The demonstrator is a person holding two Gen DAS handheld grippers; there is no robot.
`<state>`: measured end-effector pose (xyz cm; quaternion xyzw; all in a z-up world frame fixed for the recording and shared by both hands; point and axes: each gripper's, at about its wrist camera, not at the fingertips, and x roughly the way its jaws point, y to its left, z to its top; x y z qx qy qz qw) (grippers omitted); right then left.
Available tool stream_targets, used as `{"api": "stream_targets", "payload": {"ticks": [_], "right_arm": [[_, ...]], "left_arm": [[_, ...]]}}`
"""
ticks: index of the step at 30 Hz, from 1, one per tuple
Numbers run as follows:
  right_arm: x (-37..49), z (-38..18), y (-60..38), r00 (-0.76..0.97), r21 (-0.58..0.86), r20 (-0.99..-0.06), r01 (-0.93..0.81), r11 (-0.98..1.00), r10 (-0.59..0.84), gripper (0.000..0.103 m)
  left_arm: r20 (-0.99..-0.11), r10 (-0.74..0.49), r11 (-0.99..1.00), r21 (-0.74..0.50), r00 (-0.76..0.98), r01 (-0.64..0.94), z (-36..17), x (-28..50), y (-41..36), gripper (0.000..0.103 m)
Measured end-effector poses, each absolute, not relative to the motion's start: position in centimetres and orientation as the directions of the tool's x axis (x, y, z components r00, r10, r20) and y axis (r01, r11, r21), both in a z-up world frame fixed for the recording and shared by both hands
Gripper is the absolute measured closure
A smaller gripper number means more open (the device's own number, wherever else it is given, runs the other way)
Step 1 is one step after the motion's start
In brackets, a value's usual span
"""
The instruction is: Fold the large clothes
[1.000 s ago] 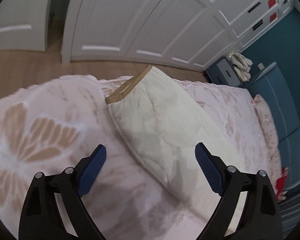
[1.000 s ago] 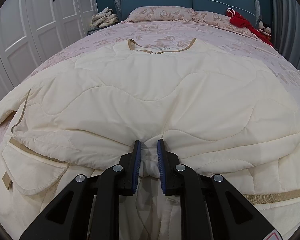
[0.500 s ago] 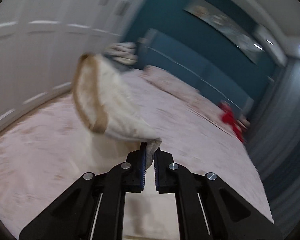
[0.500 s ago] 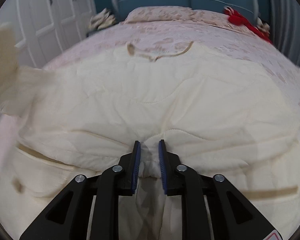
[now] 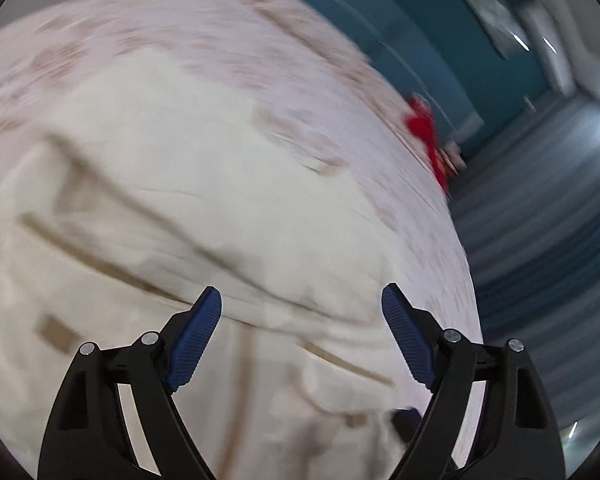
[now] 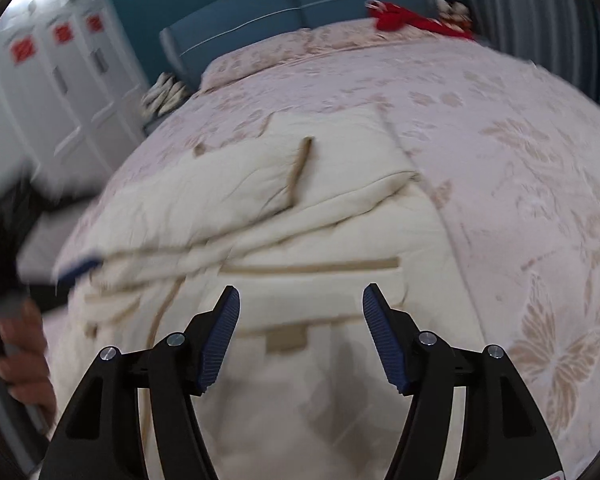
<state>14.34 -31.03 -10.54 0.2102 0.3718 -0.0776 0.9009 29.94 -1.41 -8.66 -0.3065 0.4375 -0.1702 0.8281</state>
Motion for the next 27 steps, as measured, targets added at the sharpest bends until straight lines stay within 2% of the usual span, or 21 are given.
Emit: {"api": "stream_targets", "payload": {"ticks": [4,7,11,14,15,16,17,18,20,23,25,27], "right_arm": [[17.2,-9.8,-33.0,0.742,0.410,-0.670,0.336,0.848,0.030,0.040],[20.9,-9.2,-33.2,0.754,0.411,-0.657,0.331,0.849,0.024,0.040],[25.2,-9.7,-32.8,0.725,0.387,-0.689,0.344,0.856,0.020,0.037],[27.7,-11.7,-32.8,0.657,0.389,-0.753,0.401,0.829,0.035,0.037],[28.2,-12.2,-32.7,0.645,0.395,-0.763,0.412,0.821,0.043,0.044],[28.8,-12.6,-32.6,0.641,0.427,-0.762,0.392,0.815,0.091,0.087],[29.2,-12.3,-32.4,0.635,0.437,-0.763,0.364,0.823,0.124,0.097],[29.2,-11.6,-32.3,0.648,0.437,-0.751,0.342,0.832,0.128,0.097],[28.1,-7.5,-32.2,0.751,0.434,-0.653,0.268,0.860,0.096,0.098],[26.3,-4.9,-32.7,0.809,0.400,-0.587,0.244,0.884,0.042,0.099],[27.3,-8.1,-33.0,0.725,0.294,-0.689,0.302,0.907,-0.018,0.099],[28.1,-12.7,-33.6,0.618,0.249,-0.786,0.349,0.903,-0.023,0.099]], "left_arm": [[-0.633,-0.462,0.733,-0.667,0.621,-0.135,-9.6,32.4,6.1,0.023],[-0.647,-0.403,0.722,-0.660,0.647,-0.209,-9.9,34.3,9.9,0.023],[-0.669,-0.430,0.661,-0.690,0.606,-0.293,-13.2,36.9,13.1,0.023],[-0.674,-0.467,0.606,-0.715,0.573,-0.349,-15.4,38.5,13.0,0.029],[-0.680,-0.467,0.604,-0.712,0.565,-0.357,-15.8,38.8,12.9,0.038],[-0.680,-0.469,0.606,-0.712,0.564,-0.355,-16.0,38.8,12.8,0.044],[-0.676,-0.473,0.608,-0.714,0.565,-0.346,-15.7,39.3,12.4,0.062],[-0.670,-0.481,0.611,-0.719,0.566,-0.331,-15.3,39.6,12.3,0.078],[-0.643,-0.490,0.611,-0.735,0.588,-0.293,-14.2,39.6,12.7,0.090],[-0.650,-0.453,0.682,-0.694,0.610,-0.232,-13.1,39.1,11.8,0.092],[-0.701,-0.420,0.743,-0.630,0.576,-0.225,-14.3,39.1,10.3,0.094],[-0.745,-0.393,0.781,-0.580,0.539,-0.232,-16.1,38.9,9.1,0.095]]}}
